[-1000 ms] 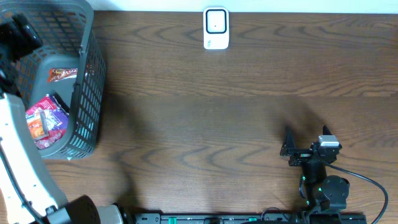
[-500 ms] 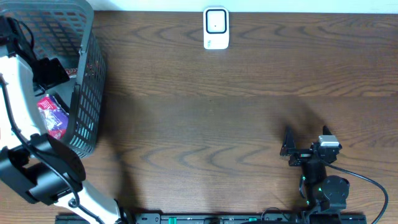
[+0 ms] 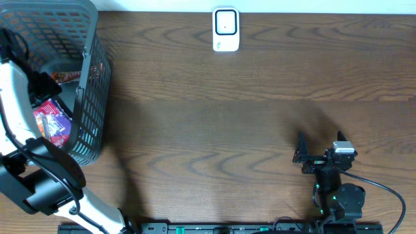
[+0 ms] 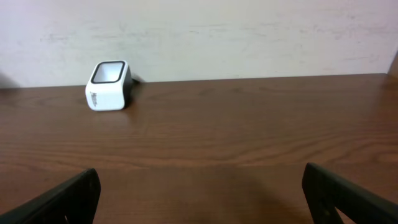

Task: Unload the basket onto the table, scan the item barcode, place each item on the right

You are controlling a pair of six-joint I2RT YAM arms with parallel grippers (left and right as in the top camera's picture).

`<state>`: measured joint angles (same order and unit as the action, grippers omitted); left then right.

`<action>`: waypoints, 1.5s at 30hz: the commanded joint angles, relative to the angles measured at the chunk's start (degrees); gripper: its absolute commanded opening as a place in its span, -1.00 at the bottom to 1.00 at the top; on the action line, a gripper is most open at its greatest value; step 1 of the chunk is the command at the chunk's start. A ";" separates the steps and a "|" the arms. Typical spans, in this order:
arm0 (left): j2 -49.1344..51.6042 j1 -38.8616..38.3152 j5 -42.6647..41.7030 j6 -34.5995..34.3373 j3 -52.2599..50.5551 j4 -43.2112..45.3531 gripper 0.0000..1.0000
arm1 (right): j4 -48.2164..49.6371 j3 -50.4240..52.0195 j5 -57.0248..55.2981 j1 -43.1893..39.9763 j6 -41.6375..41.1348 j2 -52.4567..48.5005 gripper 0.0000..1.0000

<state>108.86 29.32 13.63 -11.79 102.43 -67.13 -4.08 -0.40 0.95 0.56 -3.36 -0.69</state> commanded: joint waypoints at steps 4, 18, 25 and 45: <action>-0.17 1.64 -0.85 0.57 -2.10 -1.42 0.75 | -0.24 0.09 -0.44 0.24 0.66 0.31 0.99; -0.17 3.28 2.97 0.74 -12.39 5.79 0.75 | -0.24 0.09 -0.44 0.24 0.66 0.31 0.99; -0.13 4.90 2.97 0.76 -12.55 6.99 0.74 | -0.24 0.09 -0.44 0.24 0.66 0.31 0.98; 0.00 5.75 -1.62 2.32 -18.10 10.88 -0.85 | -0.24 0.09 -0.44 0.24 0.66 0.31 0.98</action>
<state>108.86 34.87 12.82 -10.00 84.86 -56.29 -4.08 -0.40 0.95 0.56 -3.36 -0.69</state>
